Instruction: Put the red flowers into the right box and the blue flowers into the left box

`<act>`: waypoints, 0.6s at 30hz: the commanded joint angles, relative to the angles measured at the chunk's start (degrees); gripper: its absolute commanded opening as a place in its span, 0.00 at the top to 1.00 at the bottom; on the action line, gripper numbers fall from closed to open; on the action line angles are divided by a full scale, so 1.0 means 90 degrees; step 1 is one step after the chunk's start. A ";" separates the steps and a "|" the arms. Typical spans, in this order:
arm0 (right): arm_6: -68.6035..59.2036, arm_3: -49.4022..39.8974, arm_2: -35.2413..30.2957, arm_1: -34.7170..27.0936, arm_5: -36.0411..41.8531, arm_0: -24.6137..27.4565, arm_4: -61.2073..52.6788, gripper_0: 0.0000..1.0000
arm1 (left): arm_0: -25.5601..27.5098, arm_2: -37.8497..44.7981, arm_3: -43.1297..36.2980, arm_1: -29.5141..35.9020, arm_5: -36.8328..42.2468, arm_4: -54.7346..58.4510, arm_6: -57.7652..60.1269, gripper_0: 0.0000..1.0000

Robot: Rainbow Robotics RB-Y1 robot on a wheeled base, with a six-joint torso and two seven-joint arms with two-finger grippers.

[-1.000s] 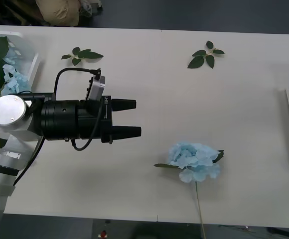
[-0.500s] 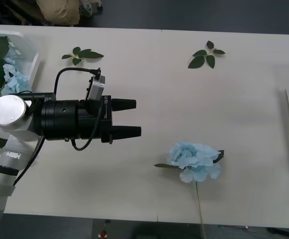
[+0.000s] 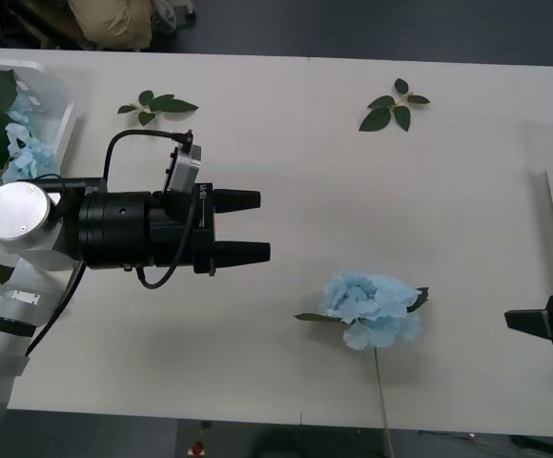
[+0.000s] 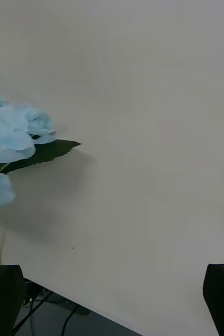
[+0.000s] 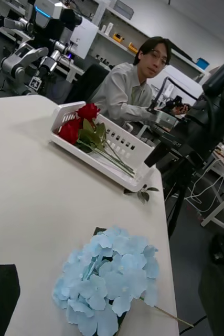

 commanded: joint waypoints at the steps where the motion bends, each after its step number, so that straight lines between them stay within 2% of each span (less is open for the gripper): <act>1: -0.0186 -0.0358 0.0954 -0.0729 -0.0400 -0.0331 -0.0008 0.00 | -0.0076 0.0096 -0.0211 0.0013 0.0010 0.0064 -0.0197 0.00; 7: -0.0225 -0.0183 0.2565 -0.1168 -0.0917 -0.1366 0.0119 0.00 | -0.0076 0.0096 -0.0211 0.0013 0.0010 0.0064 -0.0197 0.00; 14: -0.0234 0.0608 0.4704 -0.1188 -0.1162 -0.3143 0.0188 0.00 | -0.0076 0.0096 -0.0211 0.0013 0.0010 0.0064 -0.0197 0.00; 18: -0.0322 0.1360 0.6100 -0.1080 -0.1552 -0.4364 0.0109 0.00 | -0.0076 0.0096 -0.0211 0.0013 0.0010 0.0064 -0.0197 0.00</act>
